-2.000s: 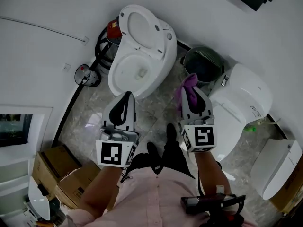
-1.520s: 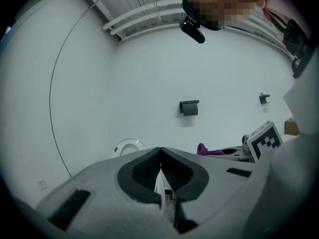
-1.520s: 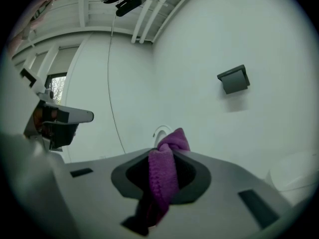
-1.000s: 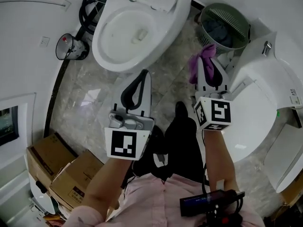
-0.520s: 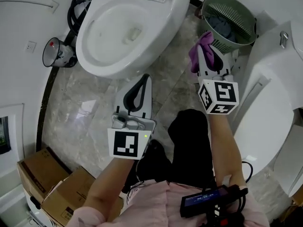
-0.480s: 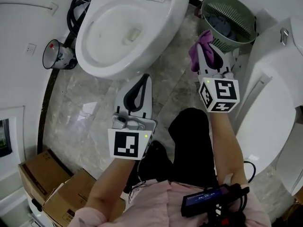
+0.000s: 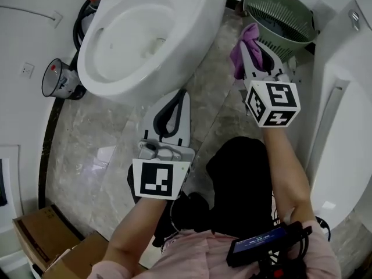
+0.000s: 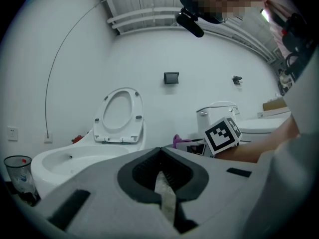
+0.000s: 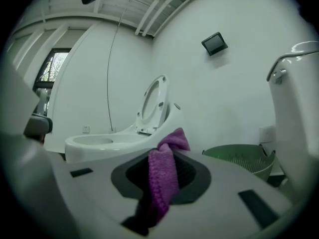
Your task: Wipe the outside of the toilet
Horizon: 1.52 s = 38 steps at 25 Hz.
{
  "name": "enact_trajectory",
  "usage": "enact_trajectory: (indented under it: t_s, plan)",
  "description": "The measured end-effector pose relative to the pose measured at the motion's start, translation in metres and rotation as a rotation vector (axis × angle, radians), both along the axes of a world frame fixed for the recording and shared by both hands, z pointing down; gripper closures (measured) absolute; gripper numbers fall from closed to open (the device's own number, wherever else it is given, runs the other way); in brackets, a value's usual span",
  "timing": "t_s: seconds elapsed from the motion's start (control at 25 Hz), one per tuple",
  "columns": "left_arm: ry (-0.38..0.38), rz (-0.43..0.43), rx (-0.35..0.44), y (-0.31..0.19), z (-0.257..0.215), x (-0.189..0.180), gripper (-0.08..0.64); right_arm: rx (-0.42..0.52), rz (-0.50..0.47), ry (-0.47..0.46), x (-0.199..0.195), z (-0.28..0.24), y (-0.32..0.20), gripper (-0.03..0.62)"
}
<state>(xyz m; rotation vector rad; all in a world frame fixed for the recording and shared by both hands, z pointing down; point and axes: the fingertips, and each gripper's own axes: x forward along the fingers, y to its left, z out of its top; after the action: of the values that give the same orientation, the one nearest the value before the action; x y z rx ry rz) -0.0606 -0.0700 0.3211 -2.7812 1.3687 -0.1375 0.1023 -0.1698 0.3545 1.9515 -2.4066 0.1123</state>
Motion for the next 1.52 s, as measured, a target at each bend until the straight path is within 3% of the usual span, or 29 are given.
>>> enact_trajectory:
  t_s: [0.16,0.32,0.52,0.68,0.92,1.08,1.52]
  plan:
    - [0.021,-0.013,-0.024,0.006,0.002,-0.008,0.552,-0.021,-0.002,0.025,-0.005,0.011,0.004,0.528]
    - [0.026,-0.003,-0.006,0.004,0.002,-0.010,0.552,0.013,0.027,-0.003,-0.002,0.001,-0.005,0.528]
    - [0.019,0.002,-0.045,0.003,0.013,-0.012,0.552,0.033,0.036,0.019,0.008,-0.006,-0.021,0.528]
    - [0.024,0.006,-0.030,-0.007,0.013,-0.009,0.551,0.062,-0.006,0.046,0.000,-0.010,-0.045,0.527]
    - [0.045,0.006,-0.045,-0.011,0.015,-0.003,0.551,0.014,-0.018,-0.021,0.002,0.004,-0.080,0.528]
    - [0.031,0.002,-0.009,-0.019,0.017,-0.001,0.552,0.016,-0.021,0.029,0.016,0.002,-0.110,0.528]
    - [0.012,-0.014,-0.022,-0.030,0.026,0.008,0.551,-0.037,0.001,0.101,0.043,0.031,-0.193,0.528]
